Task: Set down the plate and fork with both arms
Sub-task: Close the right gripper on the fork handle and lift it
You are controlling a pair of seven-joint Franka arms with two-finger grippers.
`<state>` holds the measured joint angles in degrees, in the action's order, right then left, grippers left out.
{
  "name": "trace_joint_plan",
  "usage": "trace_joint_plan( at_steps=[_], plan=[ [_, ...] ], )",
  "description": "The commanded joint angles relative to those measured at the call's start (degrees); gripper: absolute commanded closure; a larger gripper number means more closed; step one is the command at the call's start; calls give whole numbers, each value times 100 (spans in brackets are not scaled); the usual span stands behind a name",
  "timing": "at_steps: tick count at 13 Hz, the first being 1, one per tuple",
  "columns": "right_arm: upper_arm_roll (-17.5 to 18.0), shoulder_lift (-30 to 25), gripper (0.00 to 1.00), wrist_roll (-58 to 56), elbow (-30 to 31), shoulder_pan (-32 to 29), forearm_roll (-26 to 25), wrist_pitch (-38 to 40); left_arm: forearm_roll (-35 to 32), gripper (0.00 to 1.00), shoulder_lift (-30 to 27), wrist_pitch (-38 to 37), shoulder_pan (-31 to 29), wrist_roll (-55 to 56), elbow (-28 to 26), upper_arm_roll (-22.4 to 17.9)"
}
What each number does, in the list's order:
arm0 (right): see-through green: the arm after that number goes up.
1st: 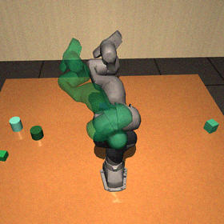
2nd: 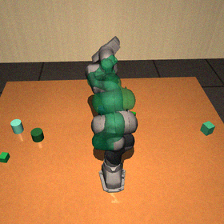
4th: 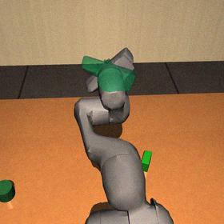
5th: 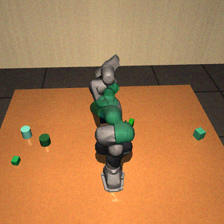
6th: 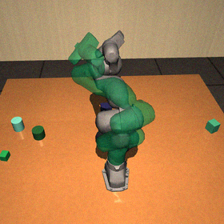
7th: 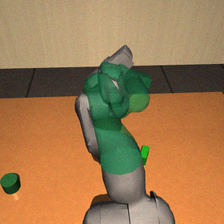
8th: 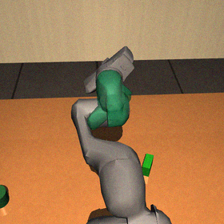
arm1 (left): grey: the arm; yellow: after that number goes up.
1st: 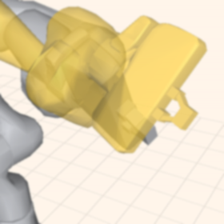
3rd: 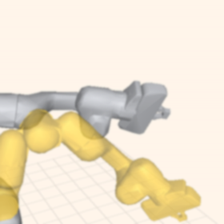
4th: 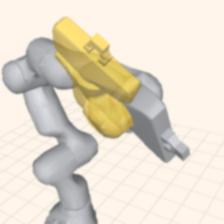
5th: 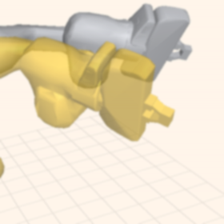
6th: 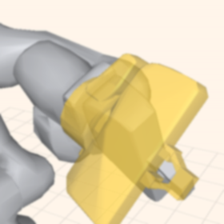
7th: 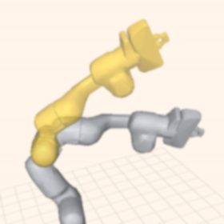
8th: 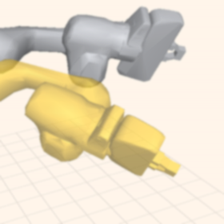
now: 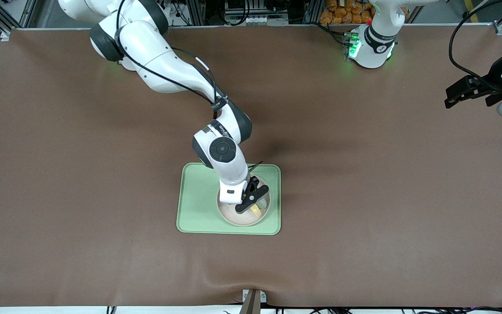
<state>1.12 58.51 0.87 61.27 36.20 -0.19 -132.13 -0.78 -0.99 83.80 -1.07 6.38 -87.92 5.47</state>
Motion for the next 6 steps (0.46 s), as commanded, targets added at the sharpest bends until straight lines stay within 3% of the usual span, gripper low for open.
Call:
trace_joint_plan(
  at_steps=[1,6],
  plan=[
    [47,-260,100,27,34,-157,221,284,-36,0,-15,75,-16,12,-23,24],
    [73,-611,100,-8,481,-876,906,451,-36,0,-6,75,-16,12,-23,24]
  ],
)
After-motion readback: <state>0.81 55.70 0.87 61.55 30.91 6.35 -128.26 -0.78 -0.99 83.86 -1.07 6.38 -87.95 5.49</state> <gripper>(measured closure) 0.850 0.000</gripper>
